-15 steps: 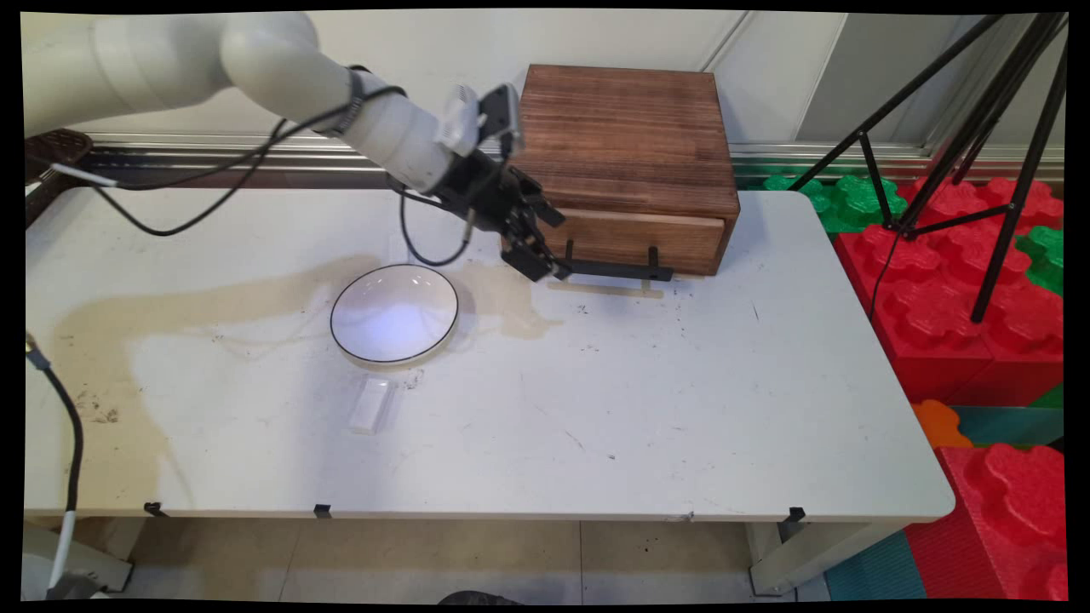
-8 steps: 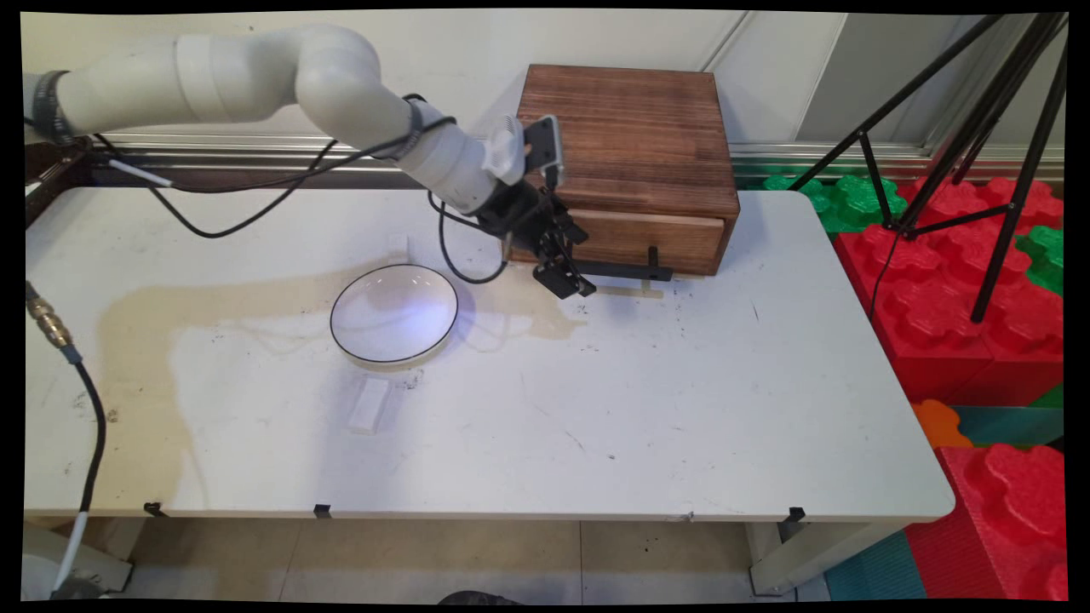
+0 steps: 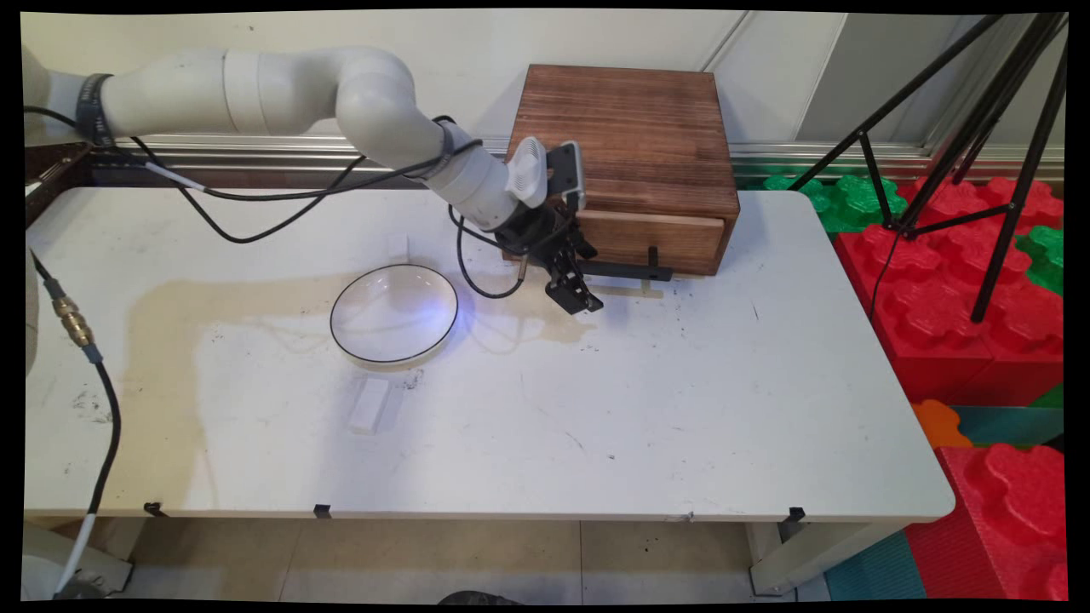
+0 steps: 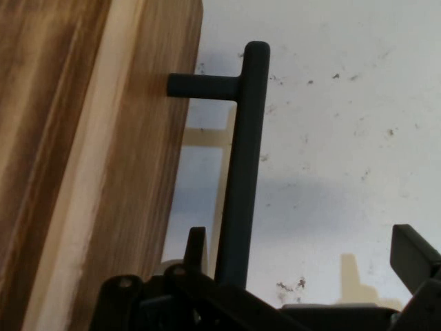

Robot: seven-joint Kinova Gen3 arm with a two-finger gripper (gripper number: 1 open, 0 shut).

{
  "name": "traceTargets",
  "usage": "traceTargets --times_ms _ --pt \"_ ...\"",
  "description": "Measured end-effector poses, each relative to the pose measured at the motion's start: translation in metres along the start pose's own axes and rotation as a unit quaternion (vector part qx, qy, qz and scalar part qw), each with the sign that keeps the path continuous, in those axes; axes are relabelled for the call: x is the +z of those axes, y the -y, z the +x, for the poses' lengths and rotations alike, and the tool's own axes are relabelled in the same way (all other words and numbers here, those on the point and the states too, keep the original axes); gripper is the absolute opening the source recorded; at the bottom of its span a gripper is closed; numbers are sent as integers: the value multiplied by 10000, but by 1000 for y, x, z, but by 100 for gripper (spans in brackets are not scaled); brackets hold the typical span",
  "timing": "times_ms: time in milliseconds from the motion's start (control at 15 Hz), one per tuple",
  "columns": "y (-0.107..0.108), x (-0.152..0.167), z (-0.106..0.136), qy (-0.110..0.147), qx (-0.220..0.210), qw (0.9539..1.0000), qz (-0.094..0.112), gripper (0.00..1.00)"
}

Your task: Open the drawer

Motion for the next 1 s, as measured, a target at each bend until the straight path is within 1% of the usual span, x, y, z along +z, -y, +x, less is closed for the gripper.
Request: traceTargets --times_ms 467,1000 --pt "-9 15 3 78 163 9998 -73 100" --pt "-28 19 9 72 398 9990 -195 100"
